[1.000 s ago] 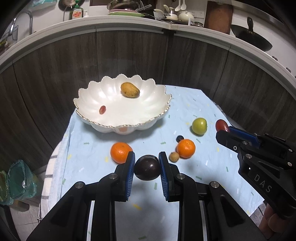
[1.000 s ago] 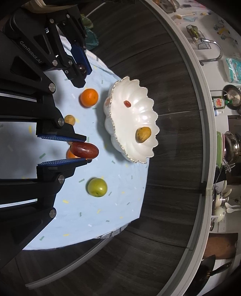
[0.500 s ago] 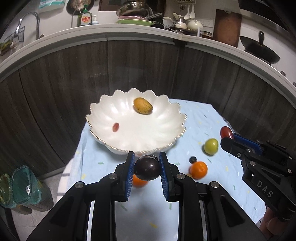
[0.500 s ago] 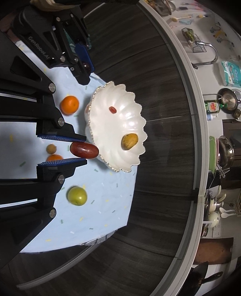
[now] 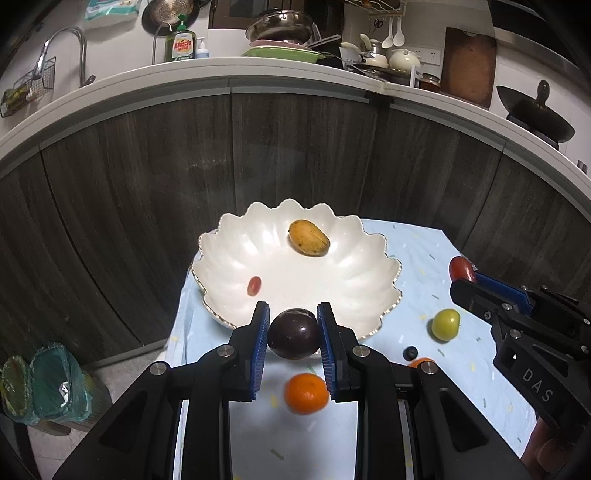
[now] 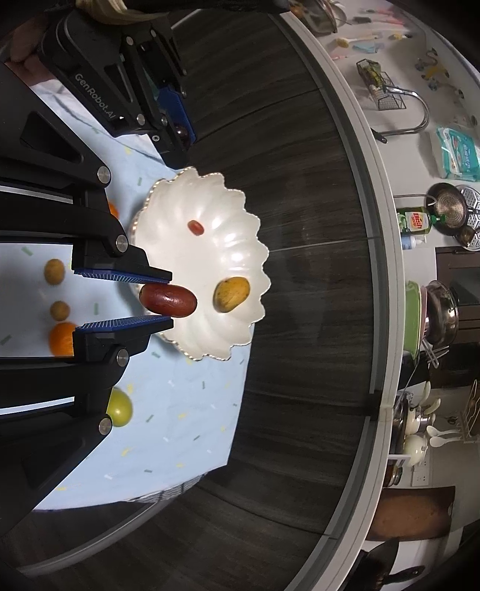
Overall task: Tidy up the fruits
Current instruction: 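Lift and carry the plum with the left tool over the bowl while the right tool carries the date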
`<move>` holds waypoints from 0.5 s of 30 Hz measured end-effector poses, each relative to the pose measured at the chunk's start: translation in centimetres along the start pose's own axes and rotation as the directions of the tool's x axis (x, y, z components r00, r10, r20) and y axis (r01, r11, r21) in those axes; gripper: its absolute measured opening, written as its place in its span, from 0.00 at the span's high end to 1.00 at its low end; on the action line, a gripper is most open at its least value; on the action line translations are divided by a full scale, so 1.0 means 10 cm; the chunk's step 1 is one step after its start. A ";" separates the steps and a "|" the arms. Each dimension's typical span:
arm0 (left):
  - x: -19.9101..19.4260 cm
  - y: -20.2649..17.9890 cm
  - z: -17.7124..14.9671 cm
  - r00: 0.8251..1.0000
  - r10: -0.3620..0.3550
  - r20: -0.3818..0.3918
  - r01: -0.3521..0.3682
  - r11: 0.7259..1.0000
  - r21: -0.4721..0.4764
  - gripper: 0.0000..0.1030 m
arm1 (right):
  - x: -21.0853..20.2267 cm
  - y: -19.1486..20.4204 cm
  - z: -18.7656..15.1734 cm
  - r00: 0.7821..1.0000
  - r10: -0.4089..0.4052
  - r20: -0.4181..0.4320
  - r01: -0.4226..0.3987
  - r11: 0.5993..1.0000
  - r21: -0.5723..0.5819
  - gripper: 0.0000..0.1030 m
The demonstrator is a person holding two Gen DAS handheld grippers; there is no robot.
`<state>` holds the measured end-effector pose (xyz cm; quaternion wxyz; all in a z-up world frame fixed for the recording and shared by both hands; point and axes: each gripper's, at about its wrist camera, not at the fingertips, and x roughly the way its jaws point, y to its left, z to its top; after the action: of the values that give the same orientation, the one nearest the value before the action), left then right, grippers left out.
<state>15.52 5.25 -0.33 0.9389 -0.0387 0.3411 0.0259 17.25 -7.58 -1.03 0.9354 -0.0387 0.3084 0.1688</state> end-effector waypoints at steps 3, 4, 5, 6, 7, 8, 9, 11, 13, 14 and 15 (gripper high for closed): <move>0.06 0.05 0.05 1.000 0.003 0.001 -0.003 1.000 -0.006 0.74 | 0.06 0.02 0.07 1.000 -0.003 0.003 0.003 1.000 -0.007 0.82; 0.08 0.06 0.07 1.000 0.004 0.001 -0.004 1.000 -0.008 0.74 | 0.08 0.02 0.10 1.000 -0.004 0.004 0.004 1.000 -0.009 0.82; 0.11 0.08 0.09 1.000 0.004 0.001 -0.004 1.000 -0.010 0.74 | 0.11 0.02 0.12 1.000 -0.006 0.005 0.006 1.000 -0.010 0.82; 0.13 0.09 0.10 1.000 0.005 0.000 -0.005 1.000 -0.011 0.74 | 0.14 0.03 0.14 1.000 -0.007 0.004 0.007 1.000 -0.011 0.82; 0.16 0.11 0.11 1.000 0.005 -0.001 -0.005 1.000 -0.013 0.74 | 0.17 0.03 0.16 1.000 -0.009 0.003 0.009 1.000 -0.009 0.82; 0.19 0.13 0.13 1.000 0.005 -0.004 -0.005 1.000 -0.014 0.74 | 0.21 0.03 0.18 1.000 -0.009 0.000 0.009 1.000 -0.007 0.82; 0.22 0.14 0.14 1.000 0.006 -0.005 -0.006 1.000 -0.015 0.74 | 0.24 0.03 0.19 1.000 -0.010 -0.003 0.010 1.000 -0.006 0.82; 0.27 0.17 0.17 1.000 0.006 -0.008 -0.006 1.000 -0.017 0.74 | 0.31 0.04 0.20 1.000 -0.014 -0.012 0.014 1.000 -0.006 0.82; 0.32 0.21 0.20 1.000 0.008 -0.009 -0.008 1.000 -0.019 0.74 | 0.37 0.05 0.22 1.000 -0.018 -0.021 0.018 1.000 -0.010 0.82; 0.34 0.22 0.20 1.000 0.012 -0.009 -0.012 1.000 -0.020 0.74 | 0.41 0.05 0.22 0.999 -0.021 -0.024 0.021 1.000 -0.011 0.82; 0.36 0.24 0.22 1.000 0.015 -0.011 -0.015 1.000 -0.021 0.74 | 0.44 0.06 0.23 0.999 -0.024 -0.027 0.023 1.000 -0.011 0.82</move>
<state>19.51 7.87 -1.16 0.9363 -0.0464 0.3461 0.0363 21.67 -5.38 -1.73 0.9329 -0.0495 0.3195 0.1589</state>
